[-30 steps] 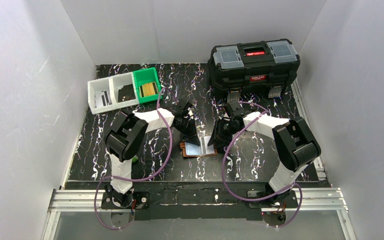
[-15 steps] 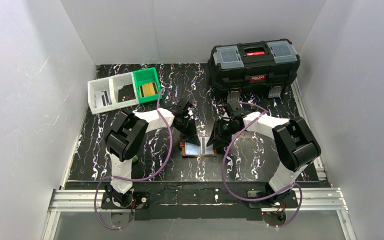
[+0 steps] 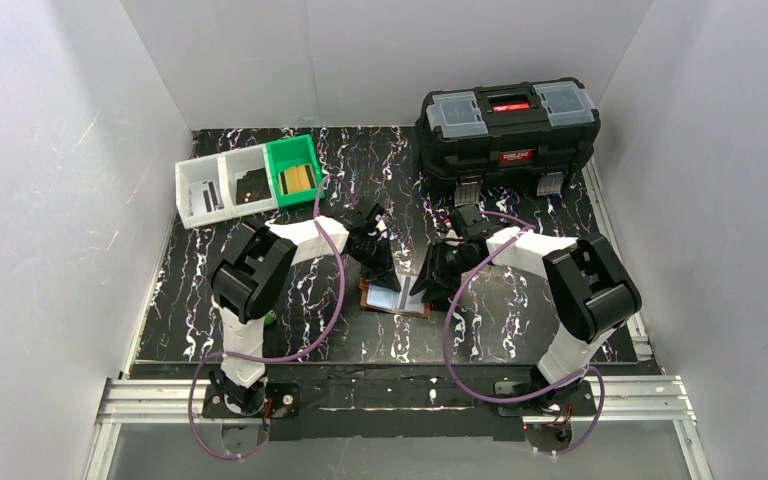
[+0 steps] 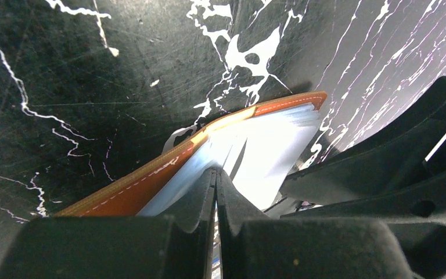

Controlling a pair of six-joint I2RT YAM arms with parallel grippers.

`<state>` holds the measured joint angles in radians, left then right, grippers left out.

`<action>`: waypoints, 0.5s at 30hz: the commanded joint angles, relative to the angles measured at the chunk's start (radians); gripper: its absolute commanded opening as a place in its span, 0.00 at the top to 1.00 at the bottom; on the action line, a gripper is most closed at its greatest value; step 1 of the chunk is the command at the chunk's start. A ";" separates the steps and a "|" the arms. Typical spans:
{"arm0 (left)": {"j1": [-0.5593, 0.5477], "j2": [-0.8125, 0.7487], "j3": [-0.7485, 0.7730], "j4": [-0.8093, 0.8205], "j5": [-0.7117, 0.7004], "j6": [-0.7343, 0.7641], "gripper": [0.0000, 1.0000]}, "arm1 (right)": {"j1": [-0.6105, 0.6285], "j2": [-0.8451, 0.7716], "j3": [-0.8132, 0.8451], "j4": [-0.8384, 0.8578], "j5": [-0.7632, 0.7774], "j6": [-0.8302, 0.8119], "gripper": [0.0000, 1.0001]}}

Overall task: Take the credit cards out of the card holder
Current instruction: Remove the credit card from the card holder.

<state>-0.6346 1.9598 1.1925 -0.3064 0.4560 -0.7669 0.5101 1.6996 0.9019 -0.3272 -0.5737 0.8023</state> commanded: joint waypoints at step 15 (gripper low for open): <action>-0.028 0.073 -0.087 -0.068 -0.180 0.035 1.00 | 0.015 -0.014 0.002 0.155 -0.035 0.074 0.60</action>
<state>-0.6346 1.9508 1.1808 -0.2910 0.4563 -0.7677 0.5171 1.7016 0.8960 -0.2863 -0.6139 0.8607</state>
